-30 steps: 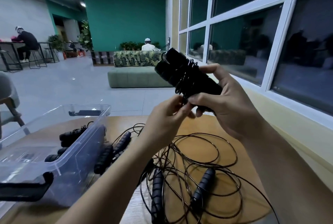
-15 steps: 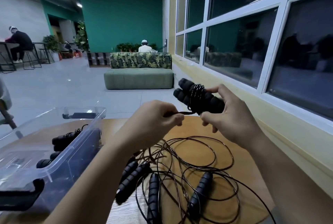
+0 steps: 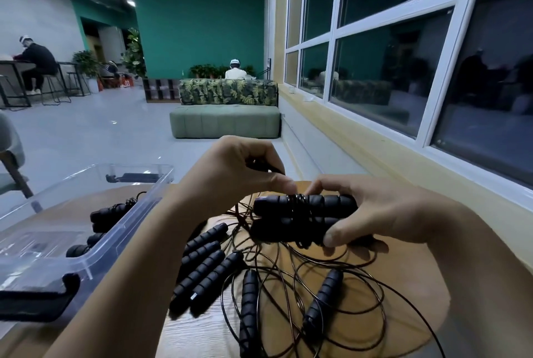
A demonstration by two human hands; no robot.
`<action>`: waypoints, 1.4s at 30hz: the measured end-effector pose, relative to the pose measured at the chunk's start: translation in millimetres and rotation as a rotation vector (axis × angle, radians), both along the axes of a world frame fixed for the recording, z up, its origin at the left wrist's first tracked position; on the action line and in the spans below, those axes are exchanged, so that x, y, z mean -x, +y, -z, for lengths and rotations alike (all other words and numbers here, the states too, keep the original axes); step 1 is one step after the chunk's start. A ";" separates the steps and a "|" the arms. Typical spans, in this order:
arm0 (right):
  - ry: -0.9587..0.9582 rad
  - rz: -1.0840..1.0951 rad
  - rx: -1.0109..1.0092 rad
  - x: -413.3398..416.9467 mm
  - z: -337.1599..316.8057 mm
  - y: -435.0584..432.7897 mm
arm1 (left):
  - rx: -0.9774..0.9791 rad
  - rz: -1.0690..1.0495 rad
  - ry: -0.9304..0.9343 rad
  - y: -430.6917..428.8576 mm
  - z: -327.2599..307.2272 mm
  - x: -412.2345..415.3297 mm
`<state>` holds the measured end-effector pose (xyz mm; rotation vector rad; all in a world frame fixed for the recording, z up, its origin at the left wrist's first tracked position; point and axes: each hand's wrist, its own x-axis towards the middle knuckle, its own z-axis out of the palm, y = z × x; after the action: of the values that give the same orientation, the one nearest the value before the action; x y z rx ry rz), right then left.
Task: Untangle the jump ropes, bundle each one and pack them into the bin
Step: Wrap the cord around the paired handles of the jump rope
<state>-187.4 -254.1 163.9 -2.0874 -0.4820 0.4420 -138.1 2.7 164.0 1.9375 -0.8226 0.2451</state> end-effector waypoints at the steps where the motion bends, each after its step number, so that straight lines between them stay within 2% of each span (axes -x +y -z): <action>1: 0.003 -0.021 0.012 0.8 1.5 3.1 | -0.001 0.030 0.004 -1.1 -0.3 1.2; 5: -0.033 -0.115 0.094 2.4 8.2 18.2 | -0.093 0.135 0.041 -3.5 2.7 0.2; 7: -0.013 -0.207 0.066 4.2 8.8 18.6 | -0.136 0.209 0.072 -1.5 6.6 -4.2; 12: 0.056 -0.313 -0.129 10.5 2.2 3.7 | -0.035 0.366 0.181 4.6 12.8 -9.8; 16: 0.067 -0.356 -0.388 10.0 -1.5 -1.9 | -0.016 0.266 0.229 11.3 28.5 -26.7; 21: -0.205 -0.062 -0.487 8.3 1.8 14.6 | -0.041 0.090 0.140 -16.3 47.8 -23.0; 24: -0.332 0.112 -0.489 10.7 1.0 24.5 | -0.087 0.022 0.147 -30.8 47.9 -16.0; 26: -0.413 0.205 -0.447 11.4 -1.2 26.3 | -0.176 -0.047 0.072 -32.8 41.9 -10.0; 28: -0.494 0.307 -0.378 9.4 -1.9 24.4 | -0.261 -0.028 -0.004 -35.4 36.3 0.4; 36: -0.729 0.609 -0.067 -11.0 11.9 12.7 | -0.469 -0.111 -0.003 -38.7 29.7 13.7; 42: -0.728 0.742 0.007 -24.1 19.5 -5.7 | -0.506 -0.095 0.034 -34.7 26.1 13.2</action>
<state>-163.3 -259.8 144.4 -2.2079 -0.0721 -0.7654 -151.3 -31.9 137.9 2.4496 -0.8250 0.0605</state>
